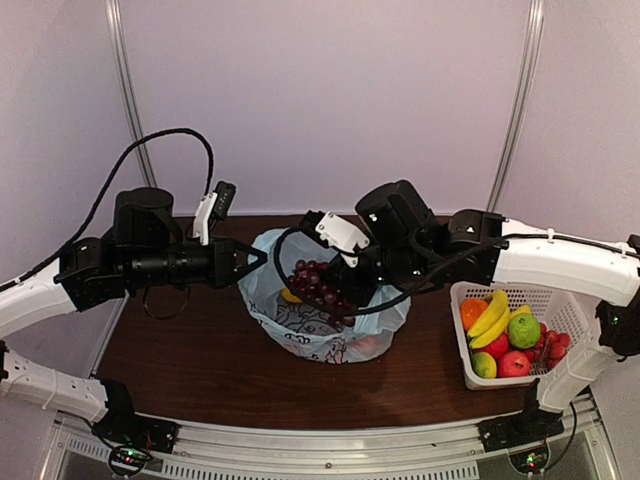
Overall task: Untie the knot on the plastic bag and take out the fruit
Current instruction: Place the fake fruit in the bin.
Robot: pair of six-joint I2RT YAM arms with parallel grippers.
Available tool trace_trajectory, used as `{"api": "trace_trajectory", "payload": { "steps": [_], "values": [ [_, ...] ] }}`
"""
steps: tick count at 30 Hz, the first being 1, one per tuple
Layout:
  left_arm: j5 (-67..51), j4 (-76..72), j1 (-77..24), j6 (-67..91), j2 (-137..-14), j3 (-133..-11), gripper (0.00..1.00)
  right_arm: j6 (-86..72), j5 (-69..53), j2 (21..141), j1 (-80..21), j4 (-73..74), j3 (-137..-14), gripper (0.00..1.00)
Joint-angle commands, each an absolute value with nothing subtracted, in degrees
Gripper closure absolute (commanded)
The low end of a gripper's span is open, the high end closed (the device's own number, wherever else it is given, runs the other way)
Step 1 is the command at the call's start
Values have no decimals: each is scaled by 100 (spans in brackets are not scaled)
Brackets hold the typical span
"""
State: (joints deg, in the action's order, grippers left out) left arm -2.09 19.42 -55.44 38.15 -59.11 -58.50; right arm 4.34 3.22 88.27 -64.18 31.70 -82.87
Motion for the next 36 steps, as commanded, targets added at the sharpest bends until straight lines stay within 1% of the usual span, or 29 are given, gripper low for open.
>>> {"api": "trace_trajectory", "payload": {
  "steps": [1, 8, 12, 15, 17, 22, 29, 36],
  "values": [
    [-190, 1789, -5536, 3891, -5993, -5913, 100, 134, 218, 8426, -6448, 2741, -8248, 96],
    [-133, 1788, -5532, 3903, -5979, -5934, 100, -250, -387, 8032, -6449, 2699, -8509, 96],
    [133, 1793, -5529, 3977, -5912, -5886, 100, -362, -430, 7724, -6452, 2652, -8518, 96],
    [224, 1793, -5529, 4014, -5888, -5863, 100, -414, -245, 7486, -6454, 2666, -8481, 96],
    [254, 1803, -5528, 4029, -5894, -5862, 100, -446, -41, 7312, -6455, 2741, -8467, 97],
    [370, 1837, -5471, 4101, -5869, -5807, 100, -597, 957, 6979, -6458, 3212, -8631, 98],
    [369, 1790, -5344, 4162, -5853, -5777, 100, -726, 2711, 6745, -6410, 4440, -8964, 95],
    [357, 1740, -5318, 4213, -5890, -5738, 100, -1247, 3325, 6327, -5895, 5149, -8539, 96]
  ]
}}
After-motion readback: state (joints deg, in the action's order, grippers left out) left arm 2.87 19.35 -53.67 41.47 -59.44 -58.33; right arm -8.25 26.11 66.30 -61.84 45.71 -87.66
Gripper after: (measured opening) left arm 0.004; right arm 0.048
